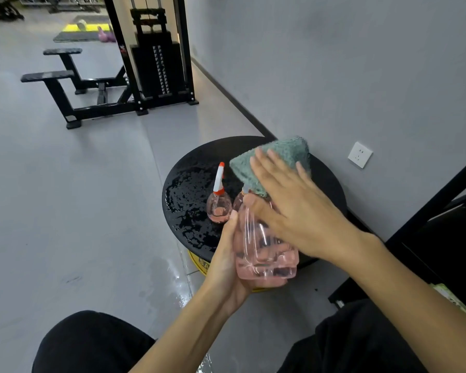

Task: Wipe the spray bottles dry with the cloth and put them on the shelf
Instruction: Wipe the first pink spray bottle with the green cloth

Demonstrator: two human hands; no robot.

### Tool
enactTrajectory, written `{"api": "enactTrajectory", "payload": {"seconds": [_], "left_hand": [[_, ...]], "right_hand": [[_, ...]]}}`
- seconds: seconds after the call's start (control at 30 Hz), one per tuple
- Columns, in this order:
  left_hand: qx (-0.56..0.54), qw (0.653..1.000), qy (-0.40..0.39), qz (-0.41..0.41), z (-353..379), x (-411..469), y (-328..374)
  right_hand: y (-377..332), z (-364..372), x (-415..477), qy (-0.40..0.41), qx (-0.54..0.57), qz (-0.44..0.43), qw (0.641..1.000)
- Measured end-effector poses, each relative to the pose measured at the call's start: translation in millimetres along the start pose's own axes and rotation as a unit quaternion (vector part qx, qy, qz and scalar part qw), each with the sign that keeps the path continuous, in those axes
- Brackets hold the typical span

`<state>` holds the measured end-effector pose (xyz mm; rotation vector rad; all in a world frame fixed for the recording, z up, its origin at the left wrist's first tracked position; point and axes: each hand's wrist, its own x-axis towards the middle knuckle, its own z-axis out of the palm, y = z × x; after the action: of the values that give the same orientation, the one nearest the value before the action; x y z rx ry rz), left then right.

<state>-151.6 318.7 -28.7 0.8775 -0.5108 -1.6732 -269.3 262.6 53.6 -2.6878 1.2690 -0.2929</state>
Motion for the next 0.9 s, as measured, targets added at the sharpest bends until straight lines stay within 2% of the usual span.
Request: {"api": "enactTrajectory", "payload": {"seconds": [0.1,0.33,0.53,0.73,0.9], "left_hand": [[0.000,1.000,0.000,0.011,-3,0,4],[0.012,1.000,-0.022,0.008,5,-7,-2],[0.022,0.999,-0.011,0.024,2,-5,2],[0.037,0.999,-0.017,0.020,5,-4,-2],[0.042,0.999,-0.019,0.017,2,-2,4]], "right_hand": [[-1,2,-11,-0.016,0.016,-0.011,1.000],[18,-4,6,0.037,-0.009,0.055,0.998],[10,8,-19,0.004,0.028,0.006,1.000],[25,-7,7,0.046,0.039,0.049,0.997],[7,3,-8,0.013,0.030,0.016,0.999]]}}
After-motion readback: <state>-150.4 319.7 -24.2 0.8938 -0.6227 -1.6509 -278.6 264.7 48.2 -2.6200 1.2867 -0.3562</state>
